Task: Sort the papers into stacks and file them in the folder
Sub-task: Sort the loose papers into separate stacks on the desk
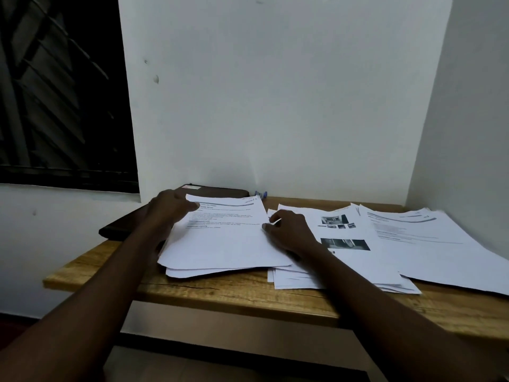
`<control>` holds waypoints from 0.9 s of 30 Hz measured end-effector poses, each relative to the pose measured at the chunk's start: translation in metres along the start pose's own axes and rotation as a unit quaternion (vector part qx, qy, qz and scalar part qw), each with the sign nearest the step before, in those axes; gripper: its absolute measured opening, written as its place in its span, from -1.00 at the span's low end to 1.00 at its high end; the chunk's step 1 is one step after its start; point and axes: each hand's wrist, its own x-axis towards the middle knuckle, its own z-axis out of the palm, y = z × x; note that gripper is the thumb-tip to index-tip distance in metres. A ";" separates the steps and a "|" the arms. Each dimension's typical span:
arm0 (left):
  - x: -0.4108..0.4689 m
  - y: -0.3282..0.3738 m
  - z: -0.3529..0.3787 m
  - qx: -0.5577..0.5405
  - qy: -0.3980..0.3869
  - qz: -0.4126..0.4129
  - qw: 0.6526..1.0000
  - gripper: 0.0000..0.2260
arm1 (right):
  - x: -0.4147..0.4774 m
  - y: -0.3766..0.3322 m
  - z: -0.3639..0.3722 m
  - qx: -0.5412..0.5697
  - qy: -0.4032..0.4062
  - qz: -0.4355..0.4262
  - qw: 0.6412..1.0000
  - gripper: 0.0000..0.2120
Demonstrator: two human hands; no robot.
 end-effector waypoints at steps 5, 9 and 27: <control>-0.001 0.007 -0.020 -0.099 -0.071 -0.097 0.988 -0.69 | 0.002 -0.004 0.005 0.019 -0.013 -0.013 1.000 -0.75; 0.000 0.007 -0.025 -0.108 -0.094 -0.141 0.980 -0.65 | 0.003 -0.004 0.005 0.035 -0.015 -0.009 0.999 -0.76; -0.022 0.006 -0.034 -0.286 -0.140 -0.014 0.948 -0.70 | -0.012 -0.031 -0.013 0.275 -0.049 -0.012 0.960 -0.50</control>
